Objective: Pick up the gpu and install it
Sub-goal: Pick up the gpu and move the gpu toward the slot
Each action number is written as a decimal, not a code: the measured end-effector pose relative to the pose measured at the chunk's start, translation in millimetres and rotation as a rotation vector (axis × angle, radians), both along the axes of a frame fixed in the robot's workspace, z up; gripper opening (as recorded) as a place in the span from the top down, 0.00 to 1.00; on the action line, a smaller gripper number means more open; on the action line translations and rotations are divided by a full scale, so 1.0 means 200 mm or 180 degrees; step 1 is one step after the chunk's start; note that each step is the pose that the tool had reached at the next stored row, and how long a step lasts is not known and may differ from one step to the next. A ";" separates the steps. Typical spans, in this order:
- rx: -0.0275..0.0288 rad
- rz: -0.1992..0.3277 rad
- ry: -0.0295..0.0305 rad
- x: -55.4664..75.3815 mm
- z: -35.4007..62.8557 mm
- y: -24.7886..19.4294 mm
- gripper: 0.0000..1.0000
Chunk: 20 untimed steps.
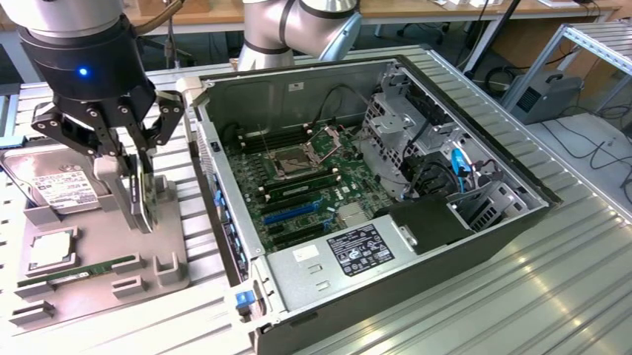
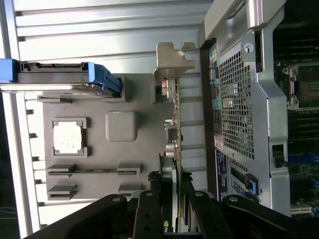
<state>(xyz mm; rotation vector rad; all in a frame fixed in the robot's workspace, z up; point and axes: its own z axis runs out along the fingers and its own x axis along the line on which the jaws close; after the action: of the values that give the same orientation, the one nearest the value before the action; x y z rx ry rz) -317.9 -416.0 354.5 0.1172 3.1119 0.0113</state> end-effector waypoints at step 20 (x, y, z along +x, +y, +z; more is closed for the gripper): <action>0.0000 0.0000 0.0000 0.00 0.072 0.000 0.73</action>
<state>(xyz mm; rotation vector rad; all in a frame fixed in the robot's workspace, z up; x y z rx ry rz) -317.9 -416.0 368.8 0.1172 3.1118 0.0115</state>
